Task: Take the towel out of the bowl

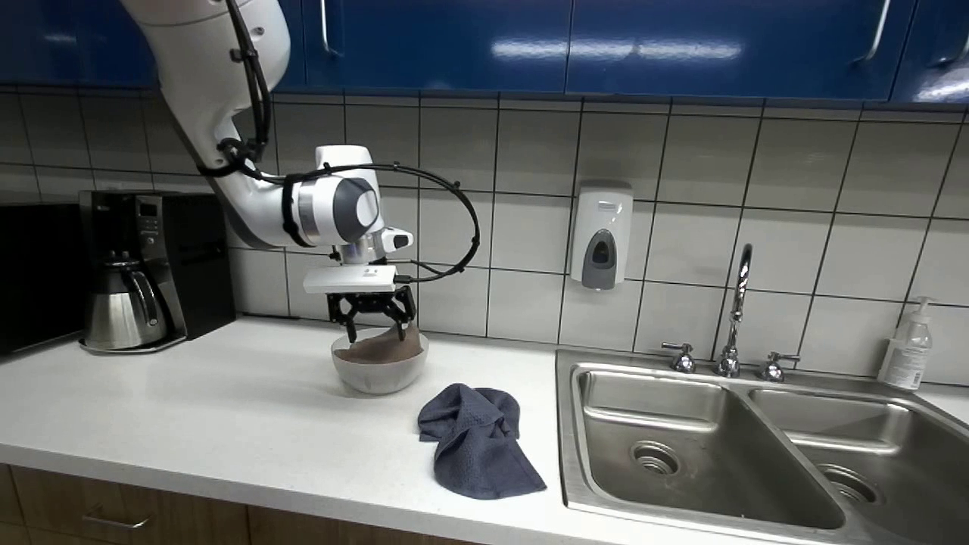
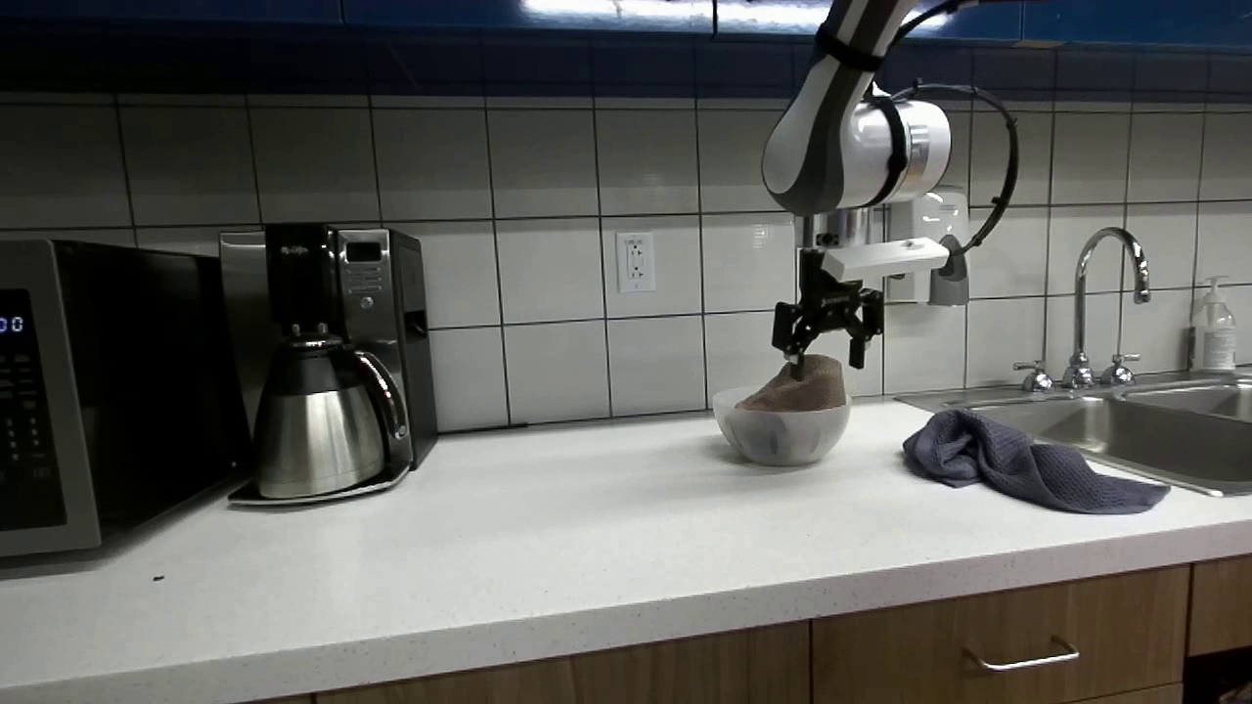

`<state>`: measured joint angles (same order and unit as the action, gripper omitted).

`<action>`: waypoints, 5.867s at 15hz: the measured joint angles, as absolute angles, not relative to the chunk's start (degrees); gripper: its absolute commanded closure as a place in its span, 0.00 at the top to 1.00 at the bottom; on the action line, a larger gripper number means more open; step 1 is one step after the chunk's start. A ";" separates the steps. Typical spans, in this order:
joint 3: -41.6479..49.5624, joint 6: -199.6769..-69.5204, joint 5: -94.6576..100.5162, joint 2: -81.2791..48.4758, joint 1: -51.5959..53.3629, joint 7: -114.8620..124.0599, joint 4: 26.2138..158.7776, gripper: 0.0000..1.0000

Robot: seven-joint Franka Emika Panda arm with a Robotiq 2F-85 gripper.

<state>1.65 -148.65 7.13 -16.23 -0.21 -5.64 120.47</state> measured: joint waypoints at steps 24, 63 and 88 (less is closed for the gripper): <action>-2.42 -148.20 1.89 -34.45 -4.30 -15.66 101.79 0.58; -4.64 -149.18 1.08 -5.87 -1.65 -16.81 122.09 0.02; -6.21 -149.16 -1.38 2.39 10.20 -17.51 136.99 0.02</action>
<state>-6.21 -149.16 -1.38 2.39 10.20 -17.51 136.99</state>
